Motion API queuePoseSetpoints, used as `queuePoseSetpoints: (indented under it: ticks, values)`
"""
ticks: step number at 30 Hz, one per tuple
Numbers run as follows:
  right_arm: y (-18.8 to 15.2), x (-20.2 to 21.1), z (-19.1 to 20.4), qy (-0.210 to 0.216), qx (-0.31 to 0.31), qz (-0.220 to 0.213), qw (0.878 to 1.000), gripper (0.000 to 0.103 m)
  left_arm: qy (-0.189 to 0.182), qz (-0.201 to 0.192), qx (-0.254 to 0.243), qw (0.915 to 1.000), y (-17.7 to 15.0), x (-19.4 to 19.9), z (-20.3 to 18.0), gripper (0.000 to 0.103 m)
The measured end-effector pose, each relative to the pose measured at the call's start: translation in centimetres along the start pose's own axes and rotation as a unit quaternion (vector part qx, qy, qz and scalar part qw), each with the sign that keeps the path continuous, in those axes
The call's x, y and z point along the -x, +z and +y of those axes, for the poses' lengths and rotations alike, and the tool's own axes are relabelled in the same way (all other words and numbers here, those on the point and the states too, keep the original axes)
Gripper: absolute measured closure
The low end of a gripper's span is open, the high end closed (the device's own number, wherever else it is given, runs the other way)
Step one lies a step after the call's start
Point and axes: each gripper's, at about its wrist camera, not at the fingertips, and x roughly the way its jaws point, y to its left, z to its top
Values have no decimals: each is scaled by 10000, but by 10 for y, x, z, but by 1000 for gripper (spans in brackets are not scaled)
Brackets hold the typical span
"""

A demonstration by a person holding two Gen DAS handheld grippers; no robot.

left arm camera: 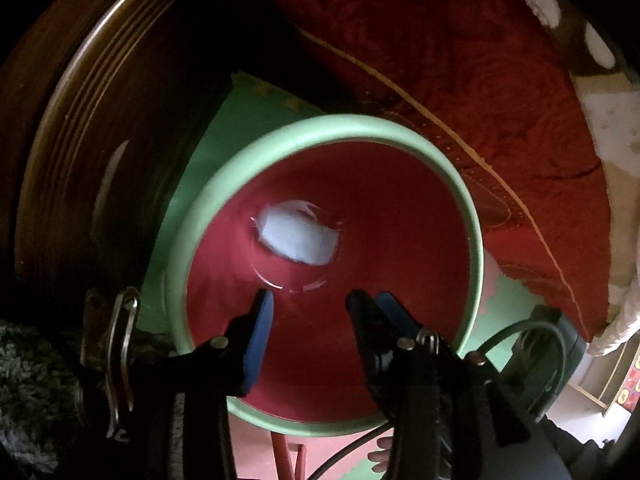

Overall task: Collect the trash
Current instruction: 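Open both grippers to drop the white mask into the red bin, then raise both open grippers from the bin back toward the bedside table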

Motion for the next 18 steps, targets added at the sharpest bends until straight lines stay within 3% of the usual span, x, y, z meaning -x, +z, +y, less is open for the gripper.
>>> queuePoseSetpoints:
  ticks: [9, 12, 18]
  values:
    - [-2, 1, 1, -32, -55, -106, 9999, 63, -266, -62, 78, 9996, -1, 6, 6, 59]
    - [-1, 5, 0, 102, -111, -187, 9997, 63, -564, -52, 133, 9983, -2, 12, 7, 59]
    - [3, 24, -2, 433, -415, -474, 9971, 60, -764, -232, 12, 9968, -8, 28, 5, 58]
